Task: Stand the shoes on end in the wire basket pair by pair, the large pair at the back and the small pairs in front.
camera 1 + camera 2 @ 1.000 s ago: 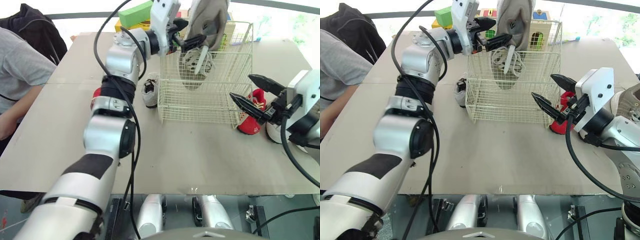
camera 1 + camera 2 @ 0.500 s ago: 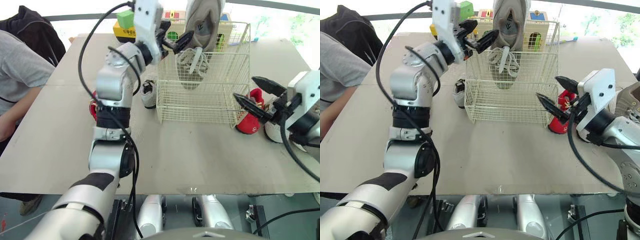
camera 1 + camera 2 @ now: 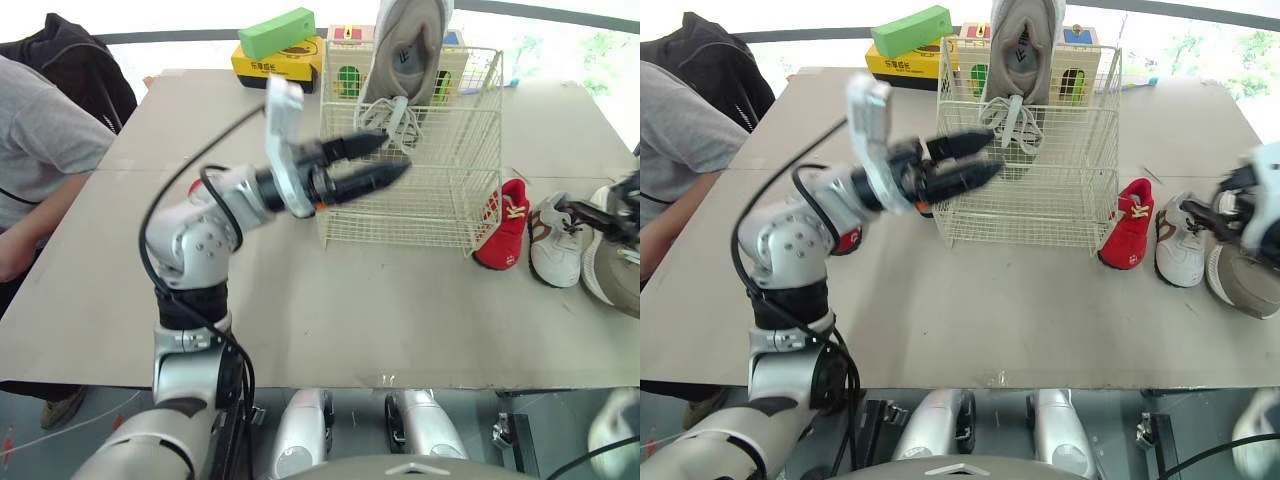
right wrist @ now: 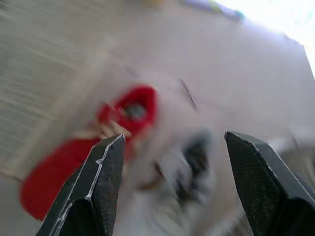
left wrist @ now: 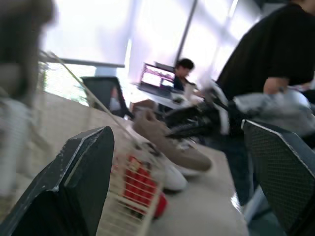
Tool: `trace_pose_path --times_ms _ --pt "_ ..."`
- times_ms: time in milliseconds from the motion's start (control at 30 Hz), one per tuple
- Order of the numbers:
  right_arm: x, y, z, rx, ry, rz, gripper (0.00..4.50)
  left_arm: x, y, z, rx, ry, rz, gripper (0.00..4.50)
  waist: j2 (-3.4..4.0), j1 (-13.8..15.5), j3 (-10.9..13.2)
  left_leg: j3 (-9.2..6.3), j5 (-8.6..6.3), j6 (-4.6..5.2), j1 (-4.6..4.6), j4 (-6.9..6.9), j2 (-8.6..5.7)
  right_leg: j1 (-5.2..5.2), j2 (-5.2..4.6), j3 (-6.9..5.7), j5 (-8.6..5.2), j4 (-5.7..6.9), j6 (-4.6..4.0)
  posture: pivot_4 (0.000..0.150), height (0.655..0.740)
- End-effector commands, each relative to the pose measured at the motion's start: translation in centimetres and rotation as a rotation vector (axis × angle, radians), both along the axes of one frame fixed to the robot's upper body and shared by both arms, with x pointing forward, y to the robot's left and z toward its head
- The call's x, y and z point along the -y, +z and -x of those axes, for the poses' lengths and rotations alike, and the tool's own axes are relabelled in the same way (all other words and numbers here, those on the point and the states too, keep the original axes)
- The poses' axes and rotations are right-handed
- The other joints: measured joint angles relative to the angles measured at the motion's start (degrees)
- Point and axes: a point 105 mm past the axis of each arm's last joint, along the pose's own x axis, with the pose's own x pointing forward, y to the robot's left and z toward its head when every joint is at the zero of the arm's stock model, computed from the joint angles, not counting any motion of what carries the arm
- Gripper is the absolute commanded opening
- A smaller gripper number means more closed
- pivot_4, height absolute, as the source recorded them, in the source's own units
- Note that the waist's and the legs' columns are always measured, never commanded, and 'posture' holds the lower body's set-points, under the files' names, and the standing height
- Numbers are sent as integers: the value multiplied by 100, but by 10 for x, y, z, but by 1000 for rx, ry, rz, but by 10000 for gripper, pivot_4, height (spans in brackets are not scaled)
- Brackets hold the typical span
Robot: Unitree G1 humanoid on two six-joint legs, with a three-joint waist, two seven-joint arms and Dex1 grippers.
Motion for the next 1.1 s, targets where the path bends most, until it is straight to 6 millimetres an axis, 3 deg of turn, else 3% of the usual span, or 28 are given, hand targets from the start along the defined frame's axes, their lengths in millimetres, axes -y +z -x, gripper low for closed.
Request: trace_pose_path --times_ms 33,200,300,467,633,800,900,1067,1100 --pt "48 8 11 -19 -179 99 30728 14 -4 25 31 -123 -6 44699 0 2 0 1 -6 10 11 -3 -11 7 -1 4 -1 1 0 1500 7400" --pt "94 -16 15 -180 -299 59 30728 28 -16 34 19 -154 1 44699 6 -67 -4 16 -8 13 26 -3 -13 8 6 28 0 4 1 1500 7400" --pt "109 -27 15 -213 -321 14 30728 31 -15 35 21 -141 23 44699 12 -76 -7 27 -8 14 33 -8 -11 8 9 40 0 5 1 1500 7400" --pt "104 -36 -5 -193 -300 -200 30728 30 -17 46 34 -158 23 44699 30 -153 -17 38 -8 14 44 -11 -15 7 14 70 0 6 2 1500 7400" --pt "100 -51 -26 -223 -300 -222 30728 26 -25 50 94 -148 -49 44699 31 -178 -18 42 -8 13 49 -14 -14 8 16 76 0 4 3 1500 7400" --pt "97 -74 -34 -317 -280 -196 30728 25 -26 51 112 -130 -56 44699 31 -162 -19 46 -8 14 49 -16 -15 7 15 79 0 2 4 1500 7400" --pt "93 -86 -37 -359 -254 -191 22311 25 -30 58 115 -149 -81 45000 24 -172 -22 47 -8 14 49 -15 -15 8 15 81 2 -2 6 1500 7400" --pt "92 -84 -42 -345 -233 -164 386 24 -35 61 148 -171 -132 45000 10 -193 -22 50 -9 16 88 -19 -15 44 15 85 3 -6 8 1500 7400" --pt "94 -84 -41 -341 -231 -153 386 23 -36 62 153 -180 -142 45000 10 -197 -22 52 -11 17 112 -26 -15 67 15 86 2 -12 8 1500 7400"
